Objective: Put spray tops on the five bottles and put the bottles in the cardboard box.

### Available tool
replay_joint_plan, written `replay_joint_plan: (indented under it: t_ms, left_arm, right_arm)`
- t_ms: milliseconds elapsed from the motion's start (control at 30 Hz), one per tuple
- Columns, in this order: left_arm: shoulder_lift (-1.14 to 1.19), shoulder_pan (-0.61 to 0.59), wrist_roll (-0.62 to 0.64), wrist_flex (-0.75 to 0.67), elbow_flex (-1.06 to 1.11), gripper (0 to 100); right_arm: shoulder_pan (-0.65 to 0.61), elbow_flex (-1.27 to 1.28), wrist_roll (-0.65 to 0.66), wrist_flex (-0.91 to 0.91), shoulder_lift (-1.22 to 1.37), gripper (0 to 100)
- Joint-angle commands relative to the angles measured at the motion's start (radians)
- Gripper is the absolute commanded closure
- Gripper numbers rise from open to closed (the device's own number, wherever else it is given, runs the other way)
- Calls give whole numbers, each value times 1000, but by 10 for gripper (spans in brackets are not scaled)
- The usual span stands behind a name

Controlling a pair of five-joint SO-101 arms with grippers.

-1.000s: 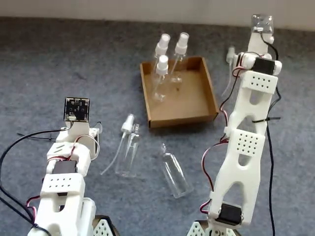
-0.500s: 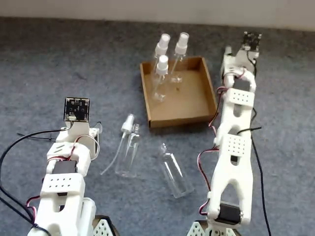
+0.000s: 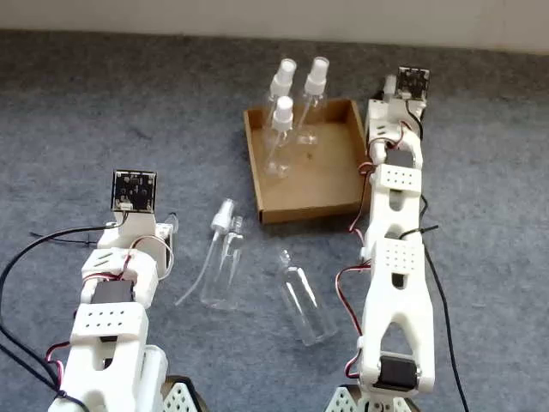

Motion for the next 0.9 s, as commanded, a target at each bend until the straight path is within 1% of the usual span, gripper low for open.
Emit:
replay_joint_plan:
  t_ms: [0, 100, 200, 267, 367, 433, 600, 767, 867]
  left_arm:
    - [-7, 19, 8, -12, -2, 825]
    - [-7, 21, 8, -12, -2, 825]
    - [-7, 21, 8, -12, -2, 825]
    - [-7, 21, 8, -12, -2, 825]
    - [-7, 21, 8, -12, -2, 825]
    - [-7, 21, 8, -12, -2, 825]
    - [-7, 21, 8, -12, -2, 825]
    - [-7, 21, 8, -12, -2, 825]
    - [-7, 21, 8, -12, -2, 825]
  right_arm:
    - [-10, -99, -3, -19, -24, 898]
    - [-10, -42, 0, -18, -25, 980]
    - [-8, -2, 2, -18, -25, 994]
    - [-4, 4, 35, 4, -25, 994]
    - [-4, -4, 135, 139, -25, 994]
    - [1, -10, 164, 234, -35, 994]
    - [27, -147, 167, 389, -42, 994]
    - [82, -139, 167, 545, -145, 994]
    - [90, -137, 167, 650, -240, 994]
